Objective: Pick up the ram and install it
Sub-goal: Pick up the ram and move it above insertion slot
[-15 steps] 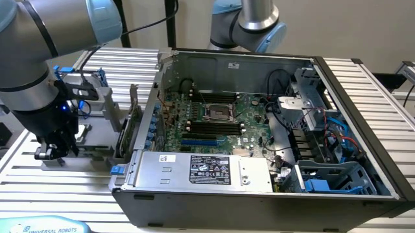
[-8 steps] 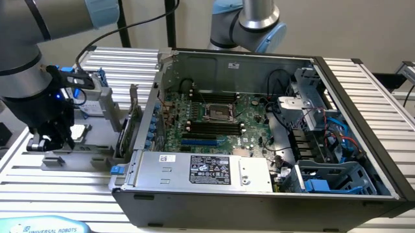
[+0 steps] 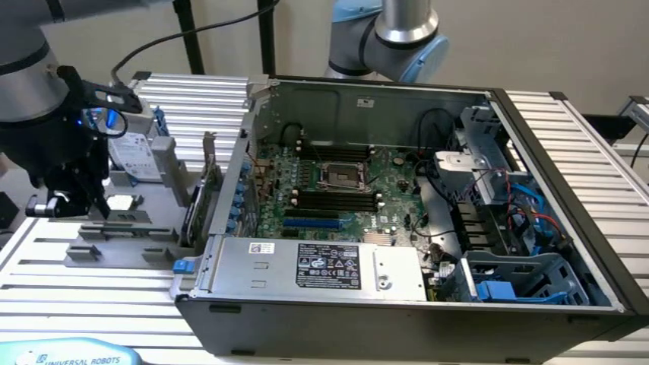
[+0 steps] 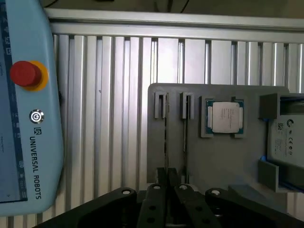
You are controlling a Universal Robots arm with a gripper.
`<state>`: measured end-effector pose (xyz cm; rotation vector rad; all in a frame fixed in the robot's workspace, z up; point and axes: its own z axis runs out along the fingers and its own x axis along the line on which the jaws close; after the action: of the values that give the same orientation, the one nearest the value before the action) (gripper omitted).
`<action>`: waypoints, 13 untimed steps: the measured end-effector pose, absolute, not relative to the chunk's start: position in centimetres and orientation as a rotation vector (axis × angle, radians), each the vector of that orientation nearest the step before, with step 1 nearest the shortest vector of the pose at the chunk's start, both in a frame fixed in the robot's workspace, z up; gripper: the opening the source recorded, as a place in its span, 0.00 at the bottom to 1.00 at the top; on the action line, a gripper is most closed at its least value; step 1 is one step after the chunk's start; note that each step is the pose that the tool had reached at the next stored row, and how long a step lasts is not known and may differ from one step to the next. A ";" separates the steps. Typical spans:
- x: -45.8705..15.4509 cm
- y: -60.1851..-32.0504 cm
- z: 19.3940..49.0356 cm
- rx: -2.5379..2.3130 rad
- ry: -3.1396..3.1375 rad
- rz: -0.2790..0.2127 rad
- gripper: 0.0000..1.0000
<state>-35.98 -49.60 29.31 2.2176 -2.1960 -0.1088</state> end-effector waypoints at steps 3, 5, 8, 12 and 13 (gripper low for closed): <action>-35.7 -49.6 30.7 2.217 -2.196 -0.109 0.13; -35.5 -49.6 31.6 2.217 -2.196 -0.109 0.13; -35.1 -49.6 33.0 2.217 -2.195 -0.110 0.13; -34.4 -49.6 34.8 2.219 -2.194 -0.111 0.13; -34.1 -49.6 35.2 2.219 -2.194 -0.111 0.13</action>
<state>-34.06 -49.60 35.24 2.2194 -2.1937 -0.1112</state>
